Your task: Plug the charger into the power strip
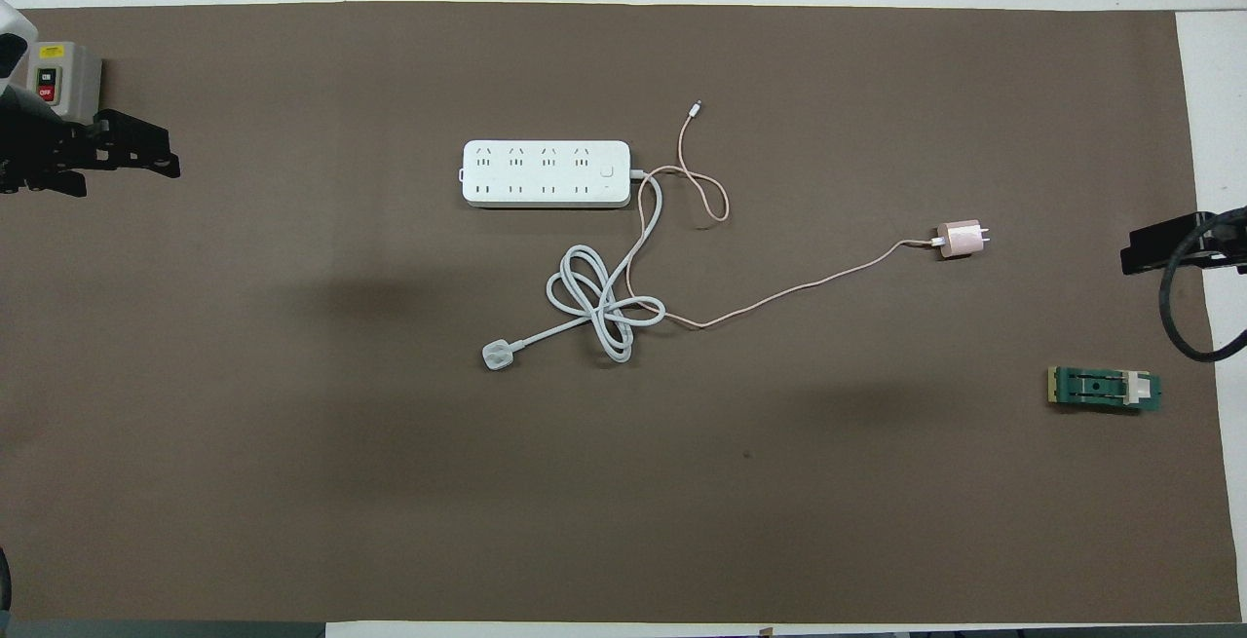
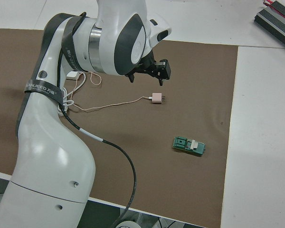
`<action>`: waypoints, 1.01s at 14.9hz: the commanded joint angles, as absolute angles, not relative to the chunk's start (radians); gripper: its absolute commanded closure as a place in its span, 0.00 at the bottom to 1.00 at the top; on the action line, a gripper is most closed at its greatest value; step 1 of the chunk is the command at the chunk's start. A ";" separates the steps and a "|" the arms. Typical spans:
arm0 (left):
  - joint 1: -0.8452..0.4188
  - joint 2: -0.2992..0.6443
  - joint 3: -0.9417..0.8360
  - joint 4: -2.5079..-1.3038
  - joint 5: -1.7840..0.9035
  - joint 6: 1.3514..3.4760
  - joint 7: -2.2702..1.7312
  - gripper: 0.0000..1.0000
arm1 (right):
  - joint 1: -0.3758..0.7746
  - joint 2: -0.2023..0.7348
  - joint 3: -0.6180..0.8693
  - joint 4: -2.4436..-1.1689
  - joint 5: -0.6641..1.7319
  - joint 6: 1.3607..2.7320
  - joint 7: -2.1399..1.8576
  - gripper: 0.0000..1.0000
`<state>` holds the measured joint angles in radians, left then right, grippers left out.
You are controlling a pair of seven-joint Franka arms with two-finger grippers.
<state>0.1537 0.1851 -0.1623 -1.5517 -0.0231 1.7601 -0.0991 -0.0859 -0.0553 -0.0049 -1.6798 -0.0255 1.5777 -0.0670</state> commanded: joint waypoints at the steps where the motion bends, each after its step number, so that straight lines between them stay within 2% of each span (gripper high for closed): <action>1: 0.164 0.147 -0.164 -1.595 -0.014 1.764 -0.104 0.00 | -0.103 -0.061 0.002 -1.684 -0.008 1.568 -0.083 0.00; 15: 0.175 0.146 -0.163 -1.594 -0.014 1.761 -0.109 0.00 | -0.104 -0.080 0.006 -1.694 -0.005 1.563 -0.077 0.00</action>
